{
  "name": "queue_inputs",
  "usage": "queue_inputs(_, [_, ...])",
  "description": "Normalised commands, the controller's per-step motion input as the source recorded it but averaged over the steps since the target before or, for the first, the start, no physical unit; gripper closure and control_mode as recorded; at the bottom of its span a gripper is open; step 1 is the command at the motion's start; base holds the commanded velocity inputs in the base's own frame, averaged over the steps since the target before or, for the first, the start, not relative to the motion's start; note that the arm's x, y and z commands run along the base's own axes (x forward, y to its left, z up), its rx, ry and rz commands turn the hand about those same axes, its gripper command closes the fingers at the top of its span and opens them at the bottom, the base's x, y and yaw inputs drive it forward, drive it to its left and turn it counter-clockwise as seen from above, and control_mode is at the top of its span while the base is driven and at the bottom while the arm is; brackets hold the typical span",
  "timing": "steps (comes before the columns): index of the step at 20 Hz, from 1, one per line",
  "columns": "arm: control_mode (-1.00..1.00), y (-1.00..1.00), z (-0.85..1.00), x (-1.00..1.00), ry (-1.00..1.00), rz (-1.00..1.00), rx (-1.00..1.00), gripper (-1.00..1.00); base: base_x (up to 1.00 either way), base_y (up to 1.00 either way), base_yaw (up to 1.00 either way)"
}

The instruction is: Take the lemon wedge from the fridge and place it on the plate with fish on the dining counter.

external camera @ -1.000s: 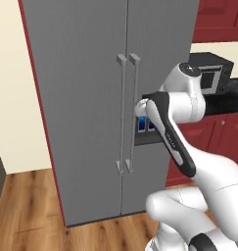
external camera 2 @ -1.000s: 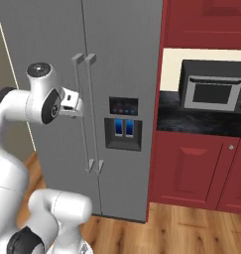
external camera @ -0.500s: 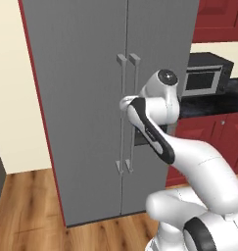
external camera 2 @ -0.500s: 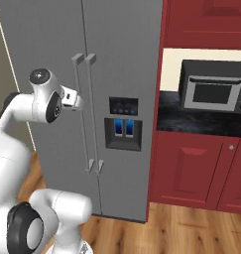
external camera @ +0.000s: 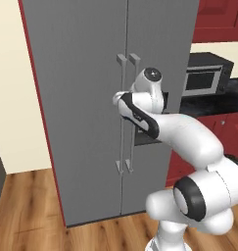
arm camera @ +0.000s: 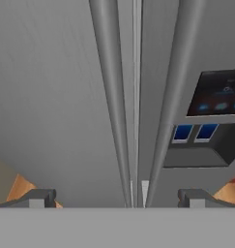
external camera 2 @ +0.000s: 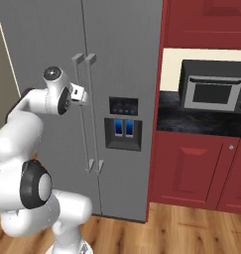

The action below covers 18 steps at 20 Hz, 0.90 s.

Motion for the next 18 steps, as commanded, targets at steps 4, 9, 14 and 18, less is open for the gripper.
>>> queue_inputs(4, [-1.00,0.01,-0.33,0.49,-0.03,0.00,0.00,-1.00,0.00,0.00,0.00])
queue_inputs(9, [-1.00,0.11,-0.35,0.46,-0.08,0.00,0.00,-1.00,0.00,0.00,0.00])
queue_inputs(14, [-1.00,0.09,-0.26,0.56,-0.03,0.00,0.00,-1.00,0.00,0.00,0.00])
queue_inputs(18, [-1.00,0.02,-0.18,0.67,0.00,0.00,0.00,-1.00,0.00,0.00,0.00])
